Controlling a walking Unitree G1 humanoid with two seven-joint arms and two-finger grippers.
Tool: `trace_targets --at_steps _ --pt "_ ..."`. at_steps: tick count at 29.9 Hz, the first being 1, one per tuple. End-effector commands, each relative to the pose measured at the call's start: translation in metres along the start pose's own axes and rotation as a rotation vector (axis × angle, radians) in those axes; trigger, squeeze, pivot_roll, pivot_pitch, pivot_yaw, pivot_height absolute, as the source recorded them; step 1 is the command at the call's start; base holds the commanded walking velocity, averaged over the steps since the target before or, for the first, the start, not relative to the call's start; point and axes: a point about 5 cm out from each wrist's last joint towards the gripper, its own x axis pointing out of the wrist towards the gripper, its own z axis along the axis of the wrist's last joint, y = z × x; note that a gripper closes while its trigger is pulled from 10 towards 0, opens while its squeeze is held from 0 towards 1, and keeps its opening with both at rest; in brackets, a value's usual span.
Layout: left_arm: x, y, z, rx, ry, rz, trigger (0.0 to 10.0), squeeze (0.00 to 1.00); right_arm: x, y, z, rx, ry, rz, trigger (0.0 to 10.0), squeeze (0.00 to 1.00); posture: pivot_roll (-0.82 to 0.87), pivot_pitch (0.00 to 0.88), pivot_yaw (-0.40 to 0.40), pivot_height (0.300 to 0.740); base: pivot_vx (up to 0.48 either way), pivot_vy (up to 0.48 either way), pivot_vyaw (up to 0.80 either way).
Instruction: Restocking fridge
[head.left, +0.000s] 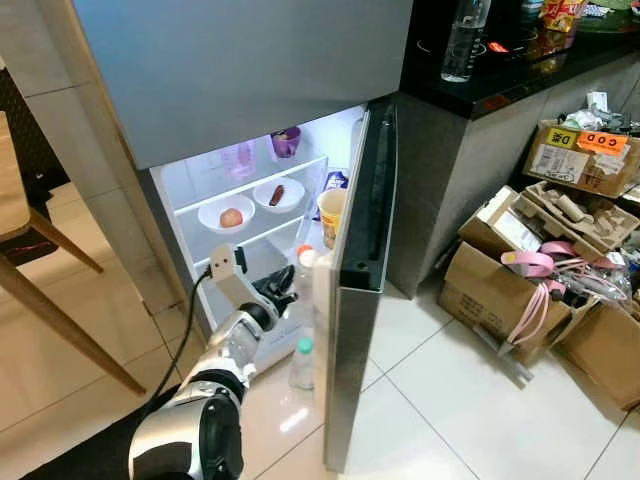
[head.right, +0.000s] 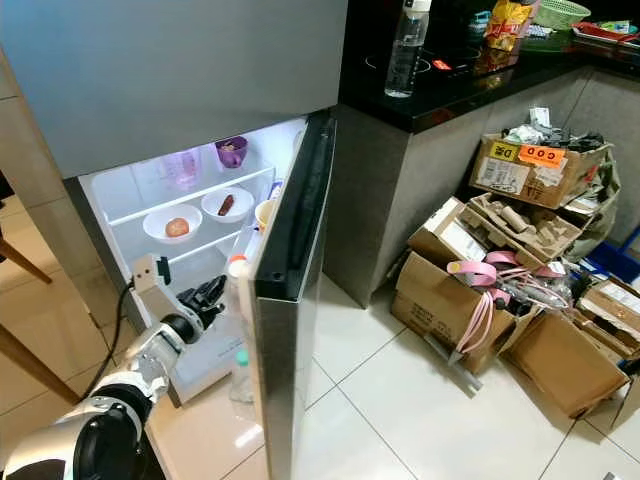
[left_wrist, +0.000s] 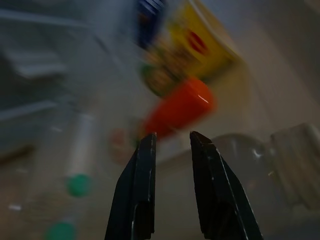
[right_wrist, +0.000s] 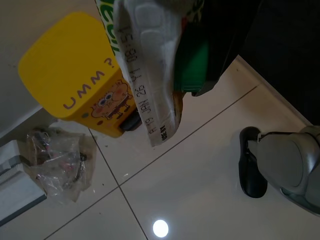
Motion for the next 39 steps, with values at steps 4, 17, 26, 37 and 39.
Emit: trace_targets --at_steps 4,17,26,37,39 --pt "0.012 -0.030 -0.020 -0.048 0.083 -0.179 10.0 0.00 -0.001 -0.001 -0.005 -0.010 0.013 -0.006 10.0 0.00 -0.09 0.000 -0.004 0.740 0.000 0.000 0.00" --pt "0.018 -0.076 -0.056 -0.089 0.223 -0.486 10.0 0.00 -0.001 -0.003 -0.008 -0.005 0.019 -0.013 10.0 0.00 -0.10 0.000 -0.003 0.740 0.000 0.000 0.00" --pt "0.011 -0.080 -0.062 -0.119 0.263 -0.589 10.0 0.00 -0.001 -0.002 -0.008 -0.009 0.020 -0.010 10.0 0.00 -0.09 0.000 -0.007 0.740 0.000 0.000 0.00" --pt "-0.021 -0.039 -0.072 -0.134 0.326 -0.523 10.0 0.00 -0.001 0.000 -0.006 -0.013 0.013 -0.004 10.0 0.00 -0.08 0.000 -0.008 0.740 0.000 0.000 0.00" --pt "-0.034 -0.023 -0.073 -0.123 0.340 -0.481 10.0 0.00 -0.001 0.000 -0.006 -0.014 0.014 -0.003 10.0 0.00 -0.07 0.000 -0.010 0.740 0.000 0.000 0.00"
